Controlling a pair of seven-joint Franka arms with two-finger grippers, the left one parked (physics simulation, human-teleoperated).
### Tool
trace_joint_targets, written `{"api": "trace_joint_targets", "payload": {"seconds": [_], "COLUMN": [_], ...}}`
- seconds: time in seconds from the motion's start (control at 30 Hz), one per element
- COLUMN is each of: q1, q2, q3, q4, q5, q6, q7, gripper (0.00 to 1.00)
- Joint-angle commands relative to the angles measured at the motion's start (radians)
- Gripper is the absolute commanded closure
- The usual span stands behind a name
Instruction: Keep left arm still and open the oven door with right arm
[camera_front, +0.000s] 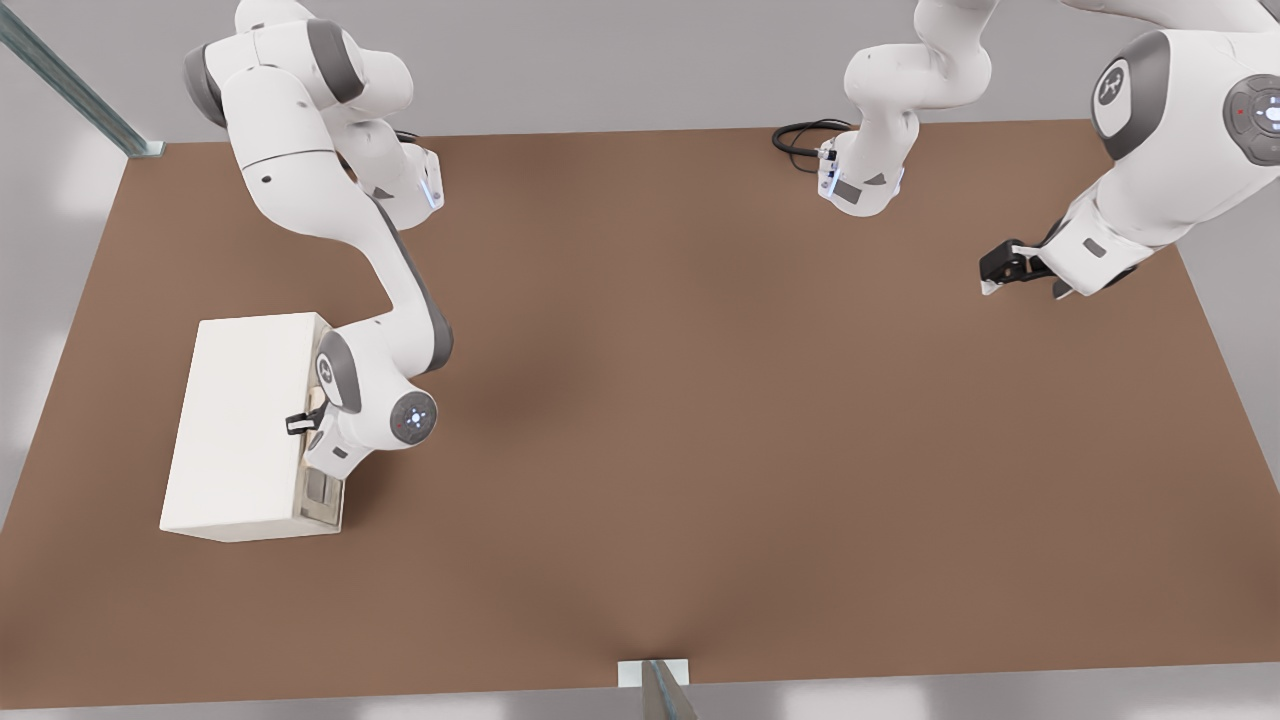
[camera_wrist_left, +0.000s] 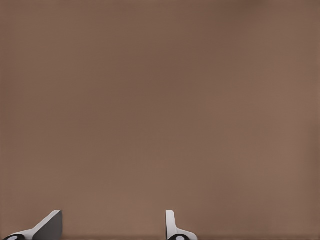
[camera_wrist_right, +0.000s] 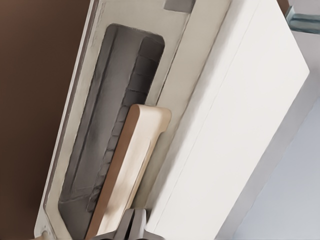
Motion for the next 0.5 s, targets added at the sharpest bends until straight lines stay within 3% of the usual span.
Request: {"api": "trace_joint_targets", "payload": {"seconds": [0.0, 0.47], "q1": [0.000, -0.002], "q2": [0.001, 0.008], "q3": [-0.001, 0.001], "q4": [0.000, -0.006], "q5": [0.001, 0.001], "q6": [0.003, 0.003], "q7": [0.045, 0.045], "gripper": [0.79, 0.79]}}
